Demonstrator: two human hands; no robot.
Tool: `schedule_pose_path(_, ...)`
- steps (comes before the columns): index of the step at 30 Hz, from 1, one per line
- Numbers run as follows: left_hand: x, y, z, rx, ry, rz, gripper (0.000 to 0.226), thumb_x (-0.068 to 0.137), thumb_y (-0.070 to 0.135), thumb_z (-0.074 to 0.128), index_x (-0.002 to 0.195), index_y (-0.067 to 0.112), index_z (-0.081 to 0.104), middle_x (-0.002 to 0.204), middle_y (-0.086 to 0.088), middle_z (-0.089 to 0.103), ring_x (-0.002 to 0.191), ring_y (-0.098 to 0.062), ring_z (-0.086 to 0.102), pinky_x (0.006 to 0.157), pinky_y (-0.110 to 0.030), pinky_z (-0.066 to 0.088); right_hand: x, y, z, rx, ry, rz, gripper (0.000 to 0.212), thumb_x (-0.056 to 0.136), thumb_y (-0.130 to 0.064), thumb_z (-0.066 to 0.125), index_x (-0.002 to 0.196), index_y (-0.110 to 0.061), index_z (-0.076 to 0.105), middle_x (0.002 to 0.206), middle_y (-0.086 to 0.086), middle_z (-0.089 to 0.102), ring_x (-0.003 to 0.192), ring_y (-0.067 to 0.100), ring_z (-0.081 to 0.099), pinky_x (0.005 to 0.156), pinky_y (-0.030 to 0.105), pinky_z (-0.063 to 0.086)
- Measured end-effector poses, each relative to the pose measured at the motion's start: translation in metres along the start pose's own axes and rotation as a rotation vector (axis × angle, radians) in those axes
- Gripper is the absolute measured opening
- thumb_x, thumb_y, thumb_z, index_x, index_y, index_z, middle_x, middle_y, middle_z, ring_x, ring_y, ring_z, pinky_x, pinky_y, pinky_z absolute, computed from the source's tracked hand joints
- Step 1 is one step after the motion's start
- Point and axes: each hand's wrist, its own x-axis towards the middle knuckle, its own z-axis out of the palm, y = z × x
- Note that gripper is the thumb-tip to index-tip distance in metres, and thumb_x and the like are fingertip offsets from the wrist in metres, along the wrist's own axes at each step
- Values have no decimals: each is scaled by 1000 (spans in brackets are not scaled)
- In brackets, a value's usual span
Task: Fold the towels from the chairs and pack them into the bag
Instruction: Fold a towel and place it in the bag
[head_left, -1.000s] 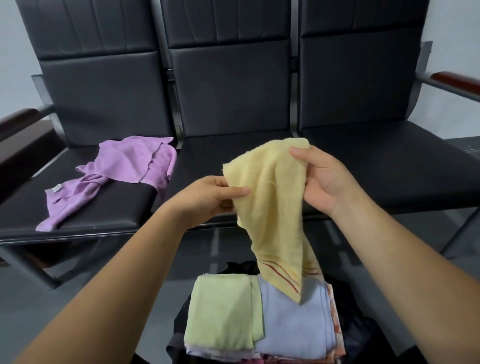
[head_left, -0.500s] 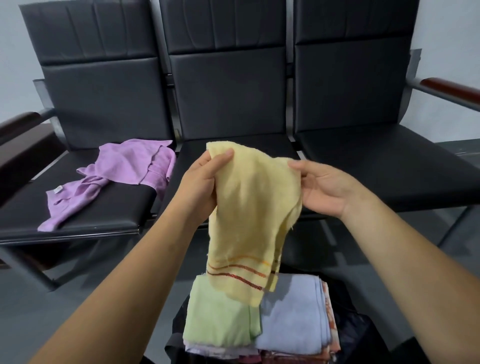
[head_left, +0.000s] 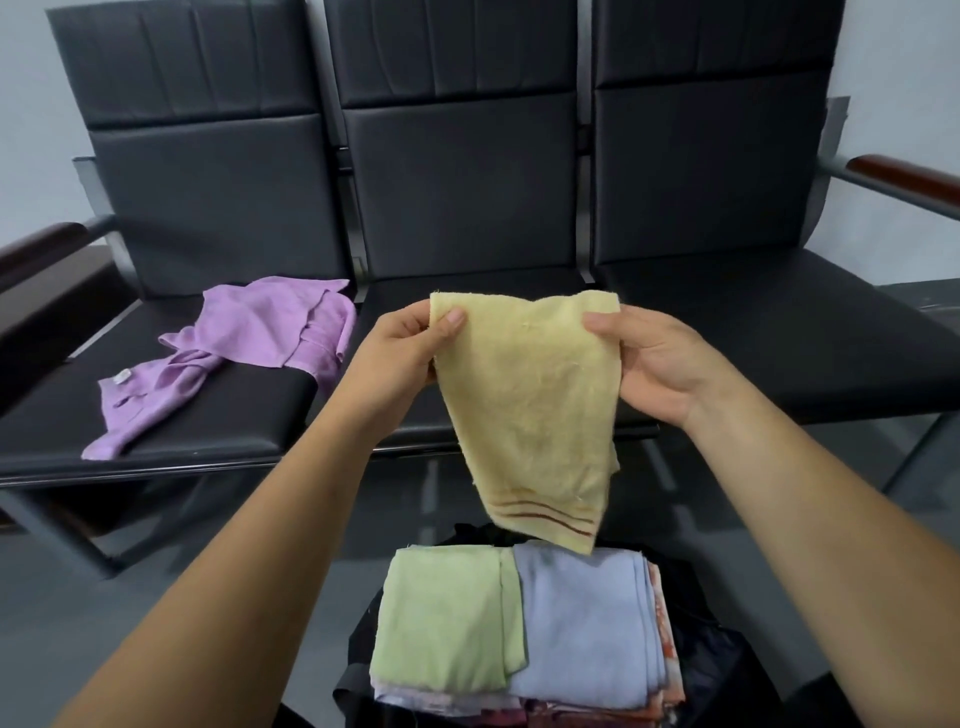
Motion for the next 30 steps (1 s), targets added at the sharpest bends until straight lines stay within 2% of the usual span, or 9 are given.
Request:
schedule_pose_path(2,1,0,-1,-32,25,17,22,103,23,54,111,15,73,108,-6,75,98,-18,69,82,-33,56,0,-2,-1,-93,-39,58,35,91,-4,66,125,6,64,122,18,72,113,29,70,88,37,60)
schedule_pose_path(4,2,1,-2,-39,31,29,22,102,22,55,112,12,72,110,-8,73,100,-19,69,84,-34,57,3,-2,-5,-180,30,77,33,89,-4,70,120,8,66,119,19,73,110,29,72,89,39,60)
schedule_pose_path(8,2,0,0,23,34,37,19,102,20,57,109,12,73,109,-10,74,100,-21,69,91,-40,56,6,-1,-11,-230,156,39,39,90,-20,75,121,3,68,113,13,76,108,29,72,95,49,57)
schedule_pose_path(10,2,0,1,31,61,46,19,102,20,57,108,13,74,106,-8,75,97,-18,70,89,-38,57,6,-1,-9,-147,164,7,39,91,-19,74,123,1,67,118,14,74,109,28,72,88,43,60)
schedule_pose_path(14,5,0,-3,59,118,53,23,102,23,58,111,8,73,105,-11,74,94,-20,68,91,-45,54,6,2,-3,43,85,-34,33,93,-7,67,123,5,65,119,18,73,108,26,73,80,32,60)
schedule_pose_path(17,4,0,-7,12,97,42,25,99,18,61,117,3,69,110,-13,74,99,-23,70,91,-38,57,5,2,-1,-2,112,-65,28,94,-4,65,120,7,66,116,20,73,106,27,73,82,33,61)
schedule_pose_path(20,2,0,-8,69,34,49,22,95,8,65,116,5,70,111,-15,75,105,-26,72,92,-33,58,2,-2,1,-190,261,-163,18,94,-13,70,108,-2,73,104,12,78,98,23,76,84,35,60)
schedule_pose_path(23,4,-1,-7,140,102,59,18,94,12,69,110,7,74,103,-9,78,99,-22,74,89,-32,59,4,-4,3,-316,342,-221,12,93,-19,73,100,-10,75,97,4,79,94,18,76,82,33,61)
schedule_pose_path(30,41,14,-18,177,292,67,15,90,24,76,97,11,79,95,-5,79,90,-17,73,91,-41,60,43,-33,14,-307,271,-240,13,95,-5,67,107,-3,72,102,12,77,97,23,75,83,34,61)
